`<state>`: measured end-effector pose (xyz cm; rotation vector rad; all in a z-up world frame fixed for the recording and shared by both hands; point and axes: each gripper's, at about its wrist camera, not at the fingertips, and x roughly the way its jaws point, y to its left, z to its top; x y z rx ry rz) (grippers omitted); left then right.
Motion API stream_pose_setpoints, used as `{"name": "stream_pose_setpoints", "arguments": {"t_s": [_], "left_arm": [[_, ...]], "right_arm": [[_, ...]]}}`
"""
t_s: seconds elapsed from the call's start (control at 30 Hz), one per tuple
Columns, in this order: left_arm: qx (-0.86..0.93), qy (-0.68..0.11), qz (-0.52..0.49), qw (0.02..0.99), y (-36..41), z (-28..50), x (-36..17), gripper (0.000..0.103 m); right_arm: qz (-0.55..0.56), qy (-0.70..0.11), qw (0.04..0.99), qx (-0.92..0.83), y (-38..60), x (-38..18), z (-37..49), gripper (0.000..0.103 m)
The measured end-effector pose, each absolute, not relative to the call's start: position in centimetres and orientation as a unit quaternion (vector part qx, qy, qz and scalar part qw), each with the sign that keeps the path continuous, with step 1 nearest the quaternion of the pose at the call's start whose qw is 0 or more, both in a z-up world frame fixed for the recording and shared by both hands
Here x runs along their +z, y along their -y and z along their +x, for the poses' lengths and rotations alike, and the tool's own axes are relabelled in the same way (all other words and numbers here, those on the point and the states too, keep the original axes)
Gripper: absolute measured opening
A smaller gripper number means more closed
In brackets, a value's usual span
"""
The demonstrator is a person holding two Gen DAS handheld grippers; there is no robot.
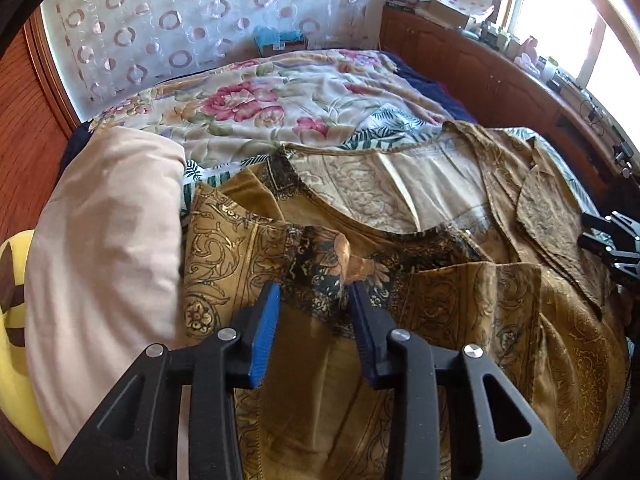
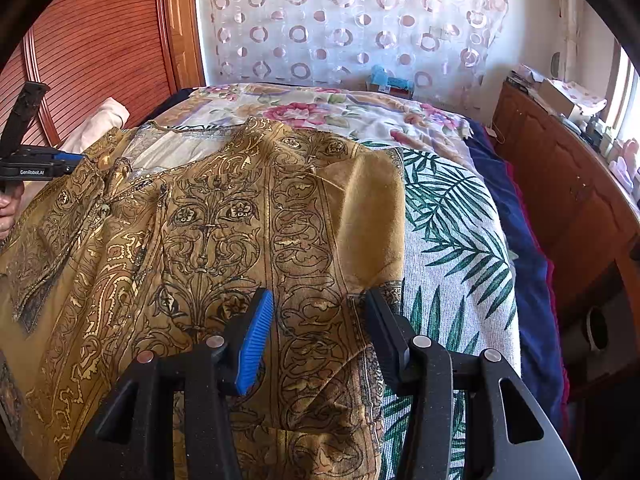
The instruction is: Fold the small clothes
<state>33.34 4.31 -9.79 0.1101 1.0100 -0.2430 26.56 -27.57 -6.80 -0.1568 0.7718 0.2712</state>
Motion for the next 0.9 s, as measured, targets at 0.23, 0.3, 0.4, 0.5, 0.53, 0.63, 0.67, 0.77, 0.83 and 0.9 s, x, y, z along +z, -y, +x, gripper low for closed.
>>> {"name": "stream_pose_setpoints", "arguments": {"t_s": [0.23, 0.3, 0.4, 0.5, 0.53, 0.63, 0.67, 0.77, 0.83, 0.9], "left_arm": [[-0.115, -0.472, 0.079, 0.870, -3.6, 33.6, -10.0, 0.004], [-0.111, -0.463, 0.092, 0.875, -3.7, 33.1, -9.5, 0.003], [-0.096, -0.432, 0.081, 0.893, -5.3, 32.4, -7.2, 0.002], [-0.085, -0.415, 0.069, 0.903, -7.1, 32.4, -5.4, 0.002], [-0.081, -0.410, 0.068, 0.906, -7.7, 32.3, -5.0, 0.002], [-0.069, -0.399, 0.065, 0.912, -9.4, 32.2, -3.7, 0.002], [-0.066, -0.396, 0.065, 0.914, -10.0, 32.2, -3.3, 0.002], [-0.054, -0.387, 0.066, 0.918, -11.4, 32.4, -2.2, 0.002], [-0.044, -0.383, 0.066, 0.920, -12.4, 32.6, -1.8, 0.002], [-0.037, -0.384, 0.064, 0.920, -13.2, 33.0, -1.8, 0.002]], "right_arm": [[-0.077, -0.375, 0.914, 0.133, 27.5, -6.8, 26.4, 0.051], [-0.077, -0.375, 0.914, 0.132, 27.5, -6.8, 26.4, 0.051], [-0.077, -0.375, 0.914, 0.133, 27.6, -6.8, 26.5, 0.052], [-0.077, -0.375, 0.914, 0.132, 27.6, -6.8, 26.5, 0.052], [-0.077, -0.375, 0.914, 0.132, 27.6, -6.8, 26.5, 0.052], [-0.075, -0.375, 0.914, 0.135, 27.7, -6.7, 26.4, 0.052], [-0.074, -0.376, 0.914, 0.137, 27.7, -6.6, 26.4, 0.052], [-0.054, -0.377, 0.914, 0.143, 28.5, -5.6, 26.5, 0.052], [-0.048, -0.369, 0.917, 0.143, 29.1, -4.5, 27.0, 0.052], [-0.053, -0.366, 0.919, 0.137, 29.3, -3.5, 28.0, 0.052]]}}
